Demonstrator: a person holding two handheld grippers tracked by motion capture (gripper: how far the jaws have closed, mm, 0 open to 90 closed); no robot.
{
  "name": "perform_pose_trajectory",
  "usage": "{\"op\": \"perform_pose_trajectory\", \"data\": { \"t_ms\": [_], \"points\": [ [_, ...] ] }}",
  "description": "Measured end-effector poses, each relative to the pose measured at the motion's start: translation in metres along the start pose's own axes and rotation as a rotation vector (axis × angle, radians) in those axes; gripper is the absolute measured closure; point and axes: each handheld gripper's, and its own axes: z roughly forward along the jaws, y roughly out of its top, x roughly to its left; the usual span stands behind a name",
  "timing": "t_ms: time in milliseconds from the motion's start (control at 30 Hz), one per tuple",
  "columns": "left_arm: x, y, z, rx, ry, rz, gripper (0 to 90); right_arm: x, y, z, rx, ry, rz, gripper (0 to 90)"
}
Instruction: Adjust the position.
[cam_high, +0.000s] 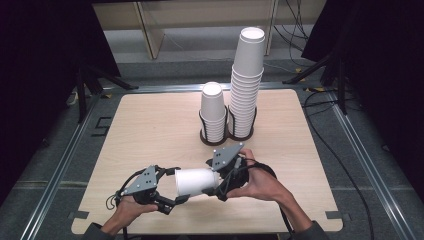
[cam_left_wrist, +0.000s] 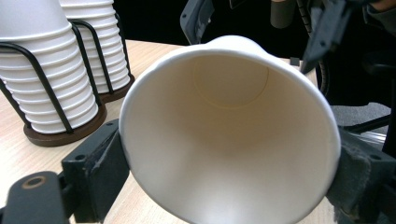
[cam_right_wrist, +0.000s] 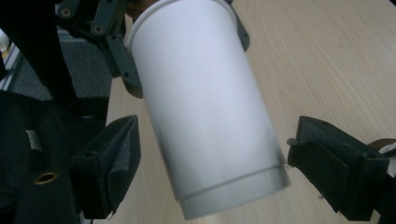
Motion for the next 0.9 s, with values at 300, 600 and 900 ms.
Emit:
{"op": "perform_pose_trajectory", "data": {
  "t_ms": [300,600,900],
  "points": [
    [-0.003,0.002,0.002,0.016,-0.020,0.013,11.8,0.008,0.005,0.019,0.069,-0.017,-0.066,17.7],
    [-0.006,0.001,0.005,0.012,-0.043,0.023,11.7,0.012,0.003,0.035,0.117,0.008,-0.081,16.1],
    [-0.003,-0.003,0.004,-0.103,-0.033,-0.038,5.9,0.011,-0.002,0.038,0.124,0.035,-0.110,20.9]
  ]
}}
